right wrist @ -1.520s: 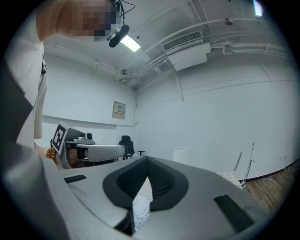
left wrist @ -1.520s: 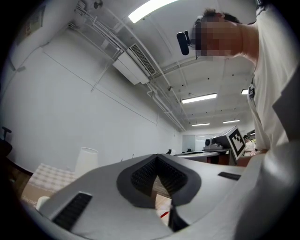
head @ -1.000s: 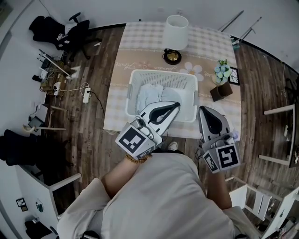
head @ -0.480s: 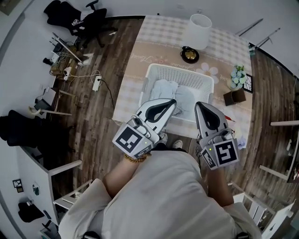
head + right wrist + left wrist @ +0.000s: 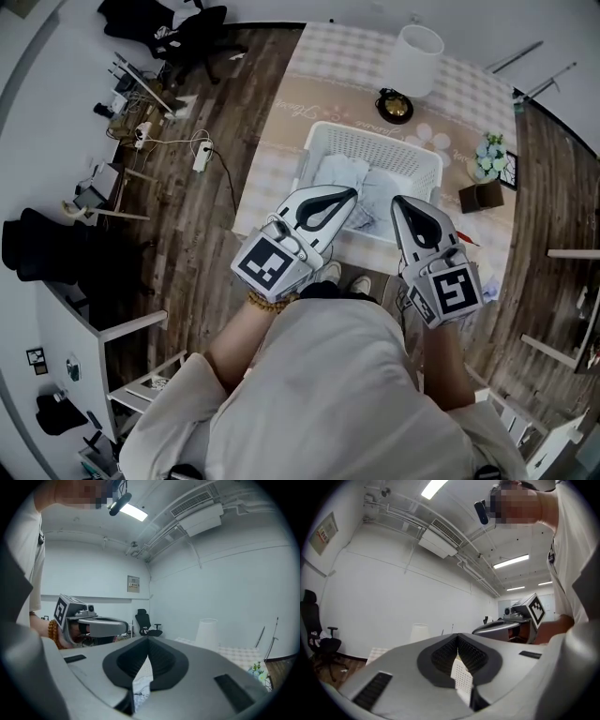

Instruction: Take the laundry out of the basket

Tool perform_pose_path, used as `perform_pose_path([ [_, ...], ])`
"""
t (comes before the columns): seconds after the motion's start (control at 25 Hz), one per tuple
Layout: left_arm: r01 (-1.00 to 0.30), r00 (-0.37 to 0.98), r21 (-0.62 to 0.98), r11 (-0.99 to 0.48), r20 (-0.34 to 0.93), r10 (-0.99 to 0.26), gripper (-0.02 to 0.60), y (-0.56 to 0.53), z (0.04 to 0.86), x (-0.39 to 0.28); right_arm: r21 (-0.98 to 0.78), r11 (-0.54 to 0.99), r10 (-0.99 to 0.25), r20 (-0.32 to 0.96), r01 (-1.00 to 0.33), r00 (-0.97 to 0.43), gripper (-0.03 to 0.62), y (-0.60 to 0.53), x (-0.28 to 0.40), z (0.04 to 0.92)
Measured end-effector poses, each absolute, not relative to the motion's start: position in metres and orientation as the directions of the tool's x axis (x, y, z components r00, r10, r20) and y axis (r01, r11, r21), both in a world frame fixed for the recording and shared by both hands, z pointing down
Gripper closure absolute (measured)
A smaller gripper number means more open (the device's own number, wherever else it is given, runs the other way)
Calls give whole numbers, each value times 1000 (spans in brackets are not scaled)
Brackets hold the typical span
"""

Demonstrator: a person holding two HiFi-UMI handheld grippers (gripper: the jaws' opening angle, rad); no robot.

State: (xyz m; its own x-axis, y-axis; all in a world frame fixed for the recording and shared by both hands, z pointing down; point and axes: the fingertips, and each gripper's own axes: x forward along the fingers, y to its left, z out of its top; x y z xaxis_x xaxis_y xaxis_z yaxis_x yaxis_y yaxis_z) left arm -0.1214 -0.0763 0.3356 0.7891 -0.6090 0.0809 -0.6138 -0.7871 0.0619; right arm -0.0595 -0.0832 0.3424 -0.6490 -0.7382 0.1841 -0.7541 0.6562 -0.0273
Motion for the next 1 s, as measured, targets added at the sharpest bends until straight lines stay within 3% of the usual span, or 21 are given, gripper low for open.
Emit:
perform_pose_path([
  [0.32, -421, 852, -107, -901, 294, -433, 517, -96, 390, -97, 37, 732, -639, 384, -681, -666, 560, -109, -55, 396],
  [0.44, -327, 833, -154, -933, 420, -361, 482, -102, 420, -92, 51, 773, -577, 471, -633, -667, 446, -116, -56, 421],
  [0.64, -203, 768, -198, -959, 576, -281, 476, -123, 463, -89, 73, 833, -476, 597, -548, -645, 387, -130, -55, 462],
  [0.88, -15, 639, -205, -979, 751, -167, 392, -139, 518, -80, 65, 902, -336, 729, -428, -597, 298, -140, -65, 512],
  [1.0, 89, 551, -194, -977, 827, -114, 375, -140, 547, -77, 52, 926, -270, 782, -373, -562, 291, -143, -71, 535],
])
